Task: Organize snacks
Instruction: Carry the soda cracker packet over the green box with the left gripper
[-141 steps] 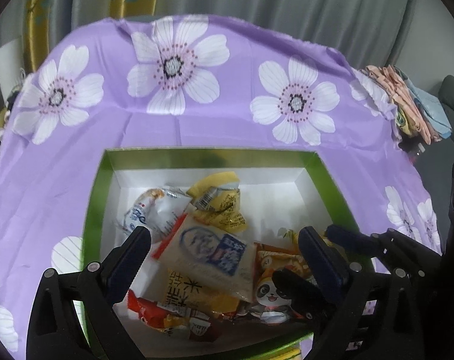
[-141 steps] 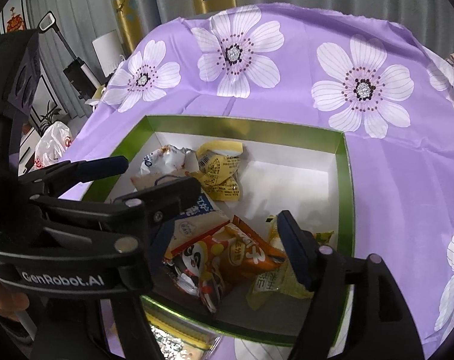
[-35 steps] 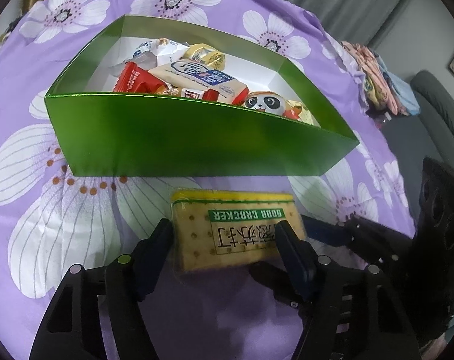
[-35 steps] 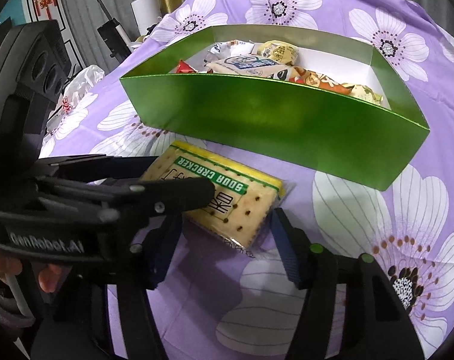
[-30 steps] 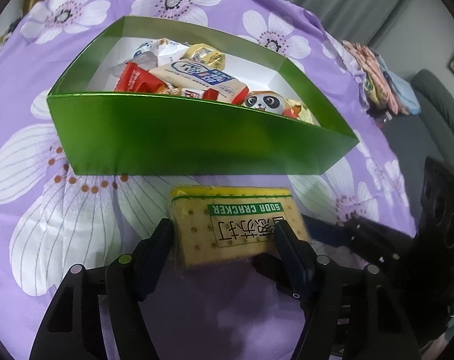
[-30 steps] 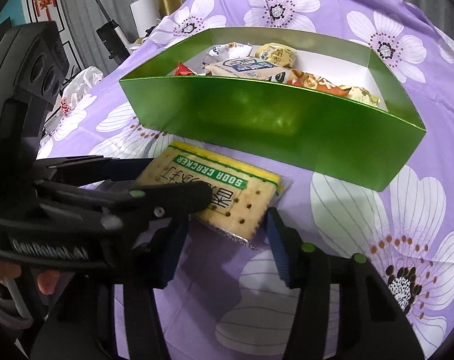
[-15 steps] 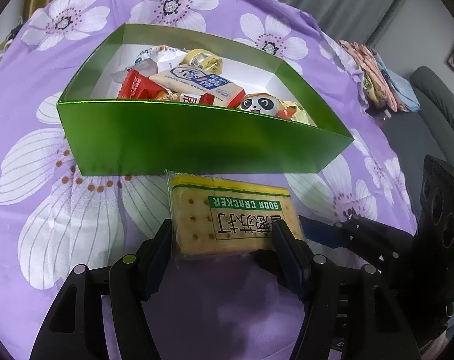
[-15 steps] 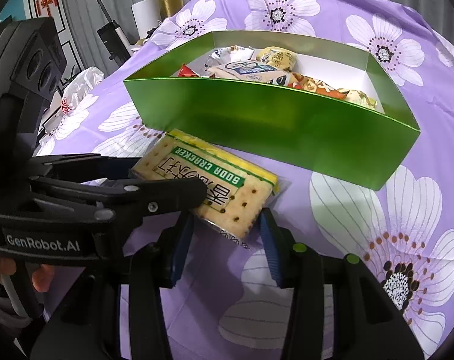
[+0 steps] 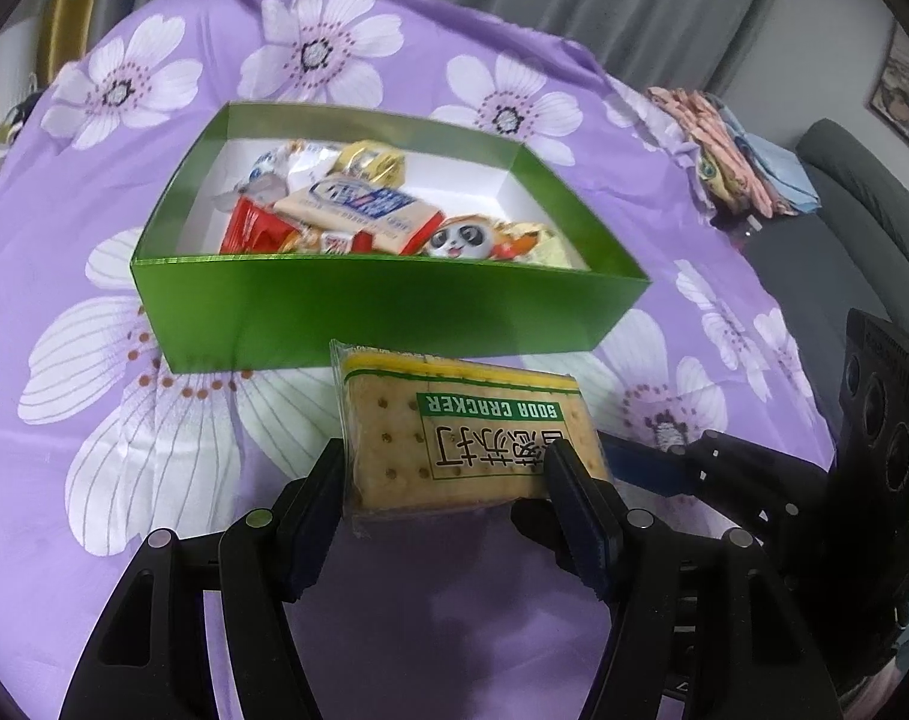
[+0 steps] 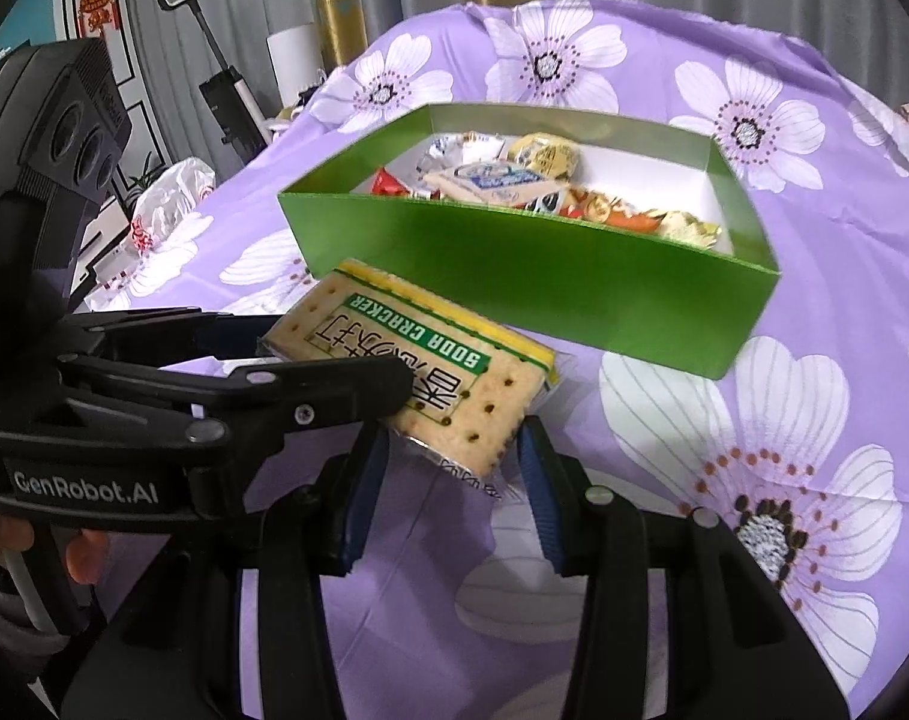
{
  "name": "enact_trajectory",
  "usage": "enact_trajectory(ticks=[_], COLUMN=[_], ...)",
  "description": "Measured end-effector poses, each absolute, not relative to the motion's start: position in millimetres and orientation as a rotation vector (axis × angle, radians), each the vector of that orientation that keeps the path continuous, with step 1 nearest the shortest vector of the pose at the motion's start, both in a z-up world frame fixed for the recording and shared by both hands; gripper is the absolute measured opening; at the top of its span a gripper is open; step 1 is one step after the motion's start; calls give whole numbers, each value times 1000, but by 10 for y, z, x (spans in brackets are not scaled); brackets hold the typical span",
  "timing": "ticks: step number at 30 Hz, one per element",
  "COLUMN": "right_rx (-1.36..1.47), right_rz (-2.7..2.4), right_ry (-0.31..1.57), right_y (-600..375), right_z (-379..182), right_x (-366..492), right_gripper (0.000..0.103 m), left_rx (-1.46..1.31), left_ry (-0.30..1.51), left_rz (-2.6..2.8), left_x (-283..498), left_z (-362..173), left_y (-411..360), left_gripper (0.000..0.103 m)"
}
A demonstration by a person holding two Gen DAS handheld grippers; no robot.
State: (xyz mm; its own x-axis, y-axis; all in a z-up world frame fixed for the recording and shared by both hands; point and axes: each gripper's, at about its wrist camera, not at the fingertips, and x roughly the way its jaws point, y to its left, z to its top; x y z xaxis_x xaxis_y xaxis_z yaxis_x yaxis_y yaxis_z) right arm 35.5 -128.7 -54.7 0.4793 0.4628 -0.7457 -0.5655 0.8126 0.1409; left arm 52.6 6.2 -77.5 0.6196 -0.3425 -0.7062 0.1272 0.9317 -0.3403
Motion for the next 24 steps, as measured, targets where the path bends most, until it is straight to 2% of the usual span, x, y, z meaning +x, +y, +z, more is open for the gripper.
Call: enact_trajectory(ticks=[24], right_rx=[-60], right_rz=[595], right_ry=[747], right_y=[-1716], right_z=[-67], right_x=[108], right_gripper=[45], left_rx=[-162], left_ry=[769], left_rz=[-289], left_x=[267], left_z=[-231], left_y=[-356], left_gripper=[66])
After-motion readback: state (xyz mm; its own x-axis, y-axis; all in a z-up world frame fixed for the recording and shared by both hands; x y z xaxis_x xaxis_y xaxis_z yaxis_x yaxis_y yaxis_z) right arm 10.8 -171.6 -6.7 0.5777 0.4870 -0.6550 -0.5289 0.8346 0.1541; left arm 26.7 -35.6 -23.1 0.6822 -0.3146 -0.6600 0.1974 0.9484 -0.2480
